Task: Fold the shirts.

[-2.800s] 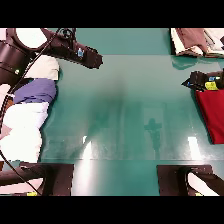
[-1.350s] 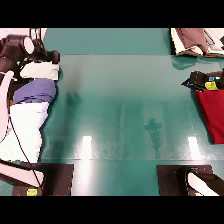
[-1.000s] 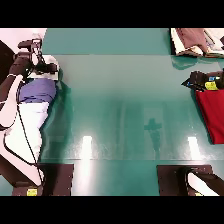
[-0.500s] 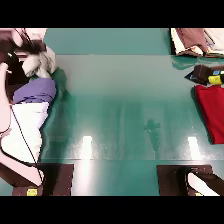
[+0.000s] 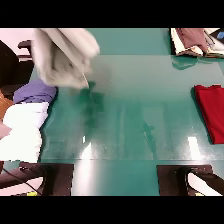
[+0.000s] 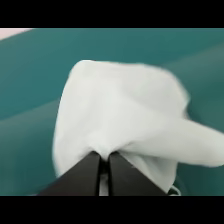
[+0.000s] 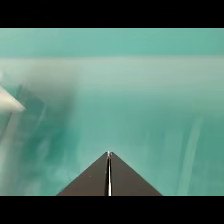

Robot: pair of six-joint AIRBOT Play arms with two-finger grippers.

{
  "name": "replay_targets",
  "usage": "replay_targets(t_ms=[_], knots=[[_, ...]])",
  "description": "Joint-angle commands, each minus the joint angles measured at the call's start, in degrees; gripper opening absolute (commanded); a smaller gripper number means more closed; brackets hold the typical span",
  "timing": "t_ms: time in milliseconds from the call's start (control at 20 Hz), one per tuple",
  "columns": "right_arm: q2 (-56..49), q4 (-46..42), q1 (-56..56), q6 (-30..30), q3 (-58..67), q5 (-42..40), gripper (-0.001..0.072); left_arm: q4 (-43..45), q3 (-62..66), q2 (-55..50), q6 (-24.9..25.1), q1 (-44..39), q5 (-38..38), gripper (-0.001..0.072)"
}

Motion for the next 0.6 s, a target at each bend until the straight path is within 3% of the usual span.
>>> replay_targets(t_ms=[0, 150, 200, 250, 300, 400, 550], knots=[[-0.2, -0.1, 0.0, 0.0, 6.4, 1.7, 0.0019, -2.1, -5.7, 1.2, 1.0, -14.5, -3.3, 0.0029], [-0.1, -0.2, 0.0, 0.0, 9.9, 4.4, 0.0019, -11.8, -12.7, -2.9, 3.8, -25.5, 2.6, 0.0032], [-0.1, -0.2, 0.0, 0.0, 10.8, 5.4, 0.0019, -15.8, -13.9, -4.5, 6.4, -27.9, 5.0, 0.0098], [-0.1, -0.2, 0.0, 0.0, 11.4, 6.5, 0.0019, -18.5, -14.1, -6.4, 7.8, -29.5, 6.6, 0.0412], [-0.2, -0.2, 0.0, 0.0, 12.0, 7.7, 0.0019, -18.8, -14.0, -7.4, 7.9, -29.8, 7.4, 0.056], [-0.2, -0.4, 0.0, 0.0, 12.6, 9.6, 0.0019, -13.3, -13.9, -7.2, 4.8, -27.1, 7.1, 0.0541], [-0.2, -0.5, 0.0, 0.0, 12.6, 10.5, 0.0019, -10.2, -14.0, -6.2, -1.9, -14.3, 1.7, 0.0541]])
